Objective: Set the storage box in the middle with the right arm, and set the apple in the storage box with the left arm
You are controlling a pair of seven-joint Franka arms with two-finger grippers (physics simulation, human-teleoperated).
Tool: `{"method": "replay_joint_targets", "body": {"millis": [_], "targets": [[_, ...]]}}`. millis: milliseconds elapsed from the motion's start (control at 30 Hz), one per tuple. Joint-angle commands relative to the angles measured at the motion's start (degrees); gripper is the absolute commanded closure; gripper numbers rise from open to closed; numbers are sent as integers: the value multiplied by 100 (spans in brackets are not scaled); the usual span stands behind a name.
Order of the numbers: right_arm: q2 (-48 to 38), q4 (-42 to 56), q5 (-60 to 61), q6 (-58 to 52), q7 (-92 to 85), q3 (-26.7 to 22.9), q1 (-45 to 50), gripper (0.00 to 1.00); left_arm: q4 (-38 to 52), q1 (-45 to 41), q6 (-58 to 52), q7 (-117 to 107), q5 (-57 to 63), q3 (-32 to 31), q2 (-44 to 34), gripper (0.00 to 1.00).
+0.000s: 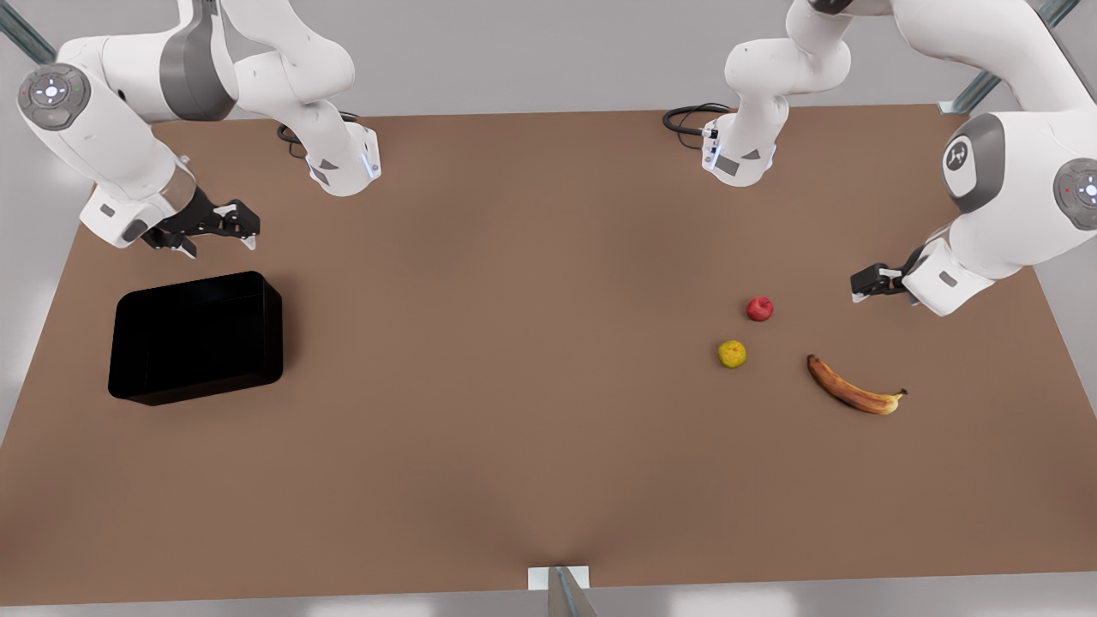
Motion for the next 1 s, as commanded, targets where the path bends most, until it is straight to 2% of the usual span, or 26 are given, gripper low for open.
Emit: {"method": "replay_joint_targets", "body": {"millis": [0,100,200,267,333,400,467,600,800,967], "targets": [[-1,0,0,-5,0,0,0,0,0,-13,0,-2,30,-12,0,0],[16,0,0,13,0,-8,-9,0,35,-13,-61,-46,-5,15,0,0],[175,53,-9,188,-817,-501,-35,0,-70,-13,-439,-1653,-232,59,105,0],[350,70,-9,320,-1529,-843,-202,0,-395,4,-387,-3182,-1208,313,114,0],[517,97,0,399,-1976,-914,-500,0,-852,-4,-255,-5142,-1893,331,158,0],[878,97,18,628,-3163,-923,-1256,0,-1528,-4,281,-6145,-2869,349,123,0],[1247,62,448,830,-4121,-931,-2029,0,-2425,-4,1045,-6435,-3818,349,-149,0],[1818,18,703,1216,-4676,-931,-2469,0,-3752,-118,2460,-6602,-5479,480,-396,0],[2996,0,738,2174,-4764,-923,-2891,0,-4737,-180,2408,-6383,-6403,779,-563,0],[3550,53,1046,2702,-5265,-887,-3322,0,-5080,-180,2646,-5250,-7071,937,-176,0]]}}
